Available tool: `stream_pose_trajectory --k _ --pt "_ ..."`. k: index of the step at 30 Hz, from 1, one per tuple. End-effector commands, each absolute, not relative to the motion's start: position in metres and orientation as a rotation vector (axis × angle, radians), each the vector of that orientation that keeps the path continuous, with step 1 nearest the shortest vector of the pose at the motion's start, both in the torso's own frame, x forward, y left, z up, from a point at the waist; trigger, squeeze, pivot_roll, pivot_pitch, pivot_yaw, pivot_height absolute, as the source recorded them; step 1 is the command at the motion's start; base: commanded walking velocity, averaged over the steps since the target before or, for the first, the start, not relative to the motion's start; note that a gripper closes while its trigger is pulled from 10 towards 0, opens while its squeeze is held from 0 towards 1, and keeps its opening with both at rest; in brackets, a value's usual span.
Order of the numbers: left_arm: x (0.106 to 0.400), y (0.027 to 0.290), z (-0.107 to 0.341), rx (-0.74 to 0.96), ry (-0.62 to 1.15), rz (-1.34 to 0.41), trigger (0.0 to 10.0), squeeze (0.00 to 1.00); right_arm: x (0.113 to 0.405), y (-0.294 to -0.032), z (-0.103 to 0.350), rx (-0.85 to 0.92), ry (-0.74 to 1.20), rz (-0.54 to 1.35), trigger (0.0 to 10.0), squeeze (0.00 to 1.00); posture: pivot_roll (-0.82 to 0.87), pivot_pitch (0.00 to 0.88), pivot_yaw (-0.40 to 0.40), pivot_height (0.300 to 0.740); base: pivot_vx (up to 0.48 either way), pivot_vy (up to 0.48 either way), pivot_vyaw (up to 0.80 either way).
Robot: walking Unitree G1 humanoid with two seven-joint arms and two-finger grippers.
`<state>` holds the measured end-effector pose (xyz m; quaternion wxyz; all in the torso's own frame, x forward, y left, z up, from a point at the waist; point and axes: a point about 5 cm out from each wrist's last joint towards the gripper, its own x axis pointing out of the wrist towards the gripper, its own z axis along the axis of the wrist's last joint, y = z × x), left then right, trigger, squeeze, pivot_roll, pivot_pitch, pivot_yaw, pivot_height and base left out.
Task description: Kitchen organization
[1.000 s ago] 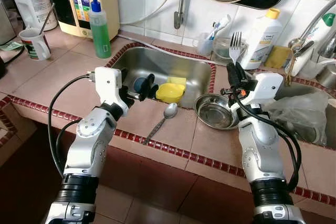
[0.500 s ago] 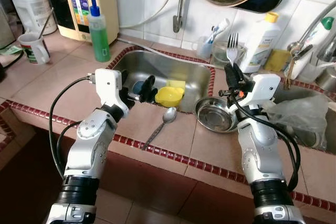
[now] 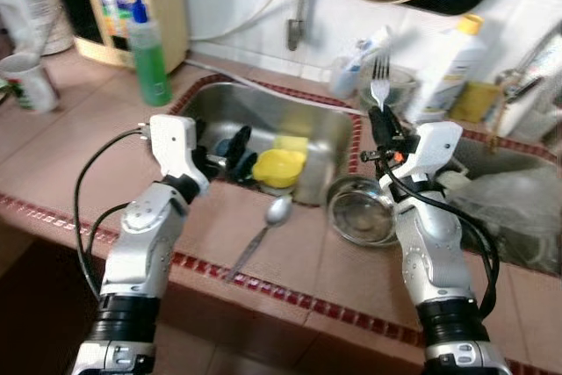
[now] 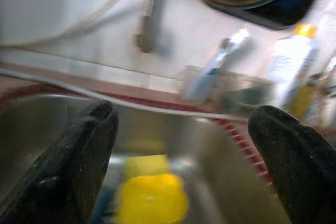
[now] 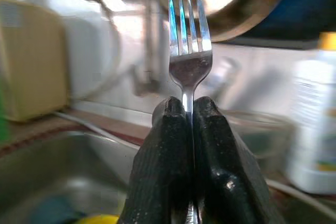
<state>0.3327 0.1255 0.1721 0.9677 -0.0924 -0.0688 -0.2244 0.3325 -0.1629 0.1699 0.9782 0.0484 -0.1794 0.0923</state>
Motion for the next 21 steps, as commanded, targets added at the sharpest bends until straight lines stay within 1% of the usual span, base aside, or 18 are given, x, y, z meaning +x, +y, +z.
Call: stream_pose_trajectory --k 1,7,18,21 --pt "0.3317 0.1335 0.1750 -0.170 -0.147 -0.431 10.0 0.00 0.3353 -0.1564 0.1759 0.110 -0.377 0.205 10.0 0.00 0.11 0.000 -0.092 0.740 0.000 0.000 0.00" --pt "0.3313 0.1338 0.1792 -0.186 -0.172 -0.430 10.0 0.00 0.3356 -0.1563 0.1760 0.108 -0.372 0.213 10.0 0.00 0.11 0.000 -0.093 0.740 0.000 0.000 0.00" --pt "0.3316 0.1338 0.1798 -0.192 -0.160 -0.447 10.0 0.00 0.3363 -0.1545 0.1765 0.109 -0.373 0.220 10.0 0.00 0.11 0.000 -0.087 0.740 0.000 0.000 0.00" --pt "0.3315 0.1338 0.1797 -0.191 -0.159 -0.450 10.0 0.00 0.3361 -0.1542 0.1764 0.110 -0.373 0.220 10.0 0.00 0.11 0.000 -0.085 0.740 0.000 0.289 0.00"
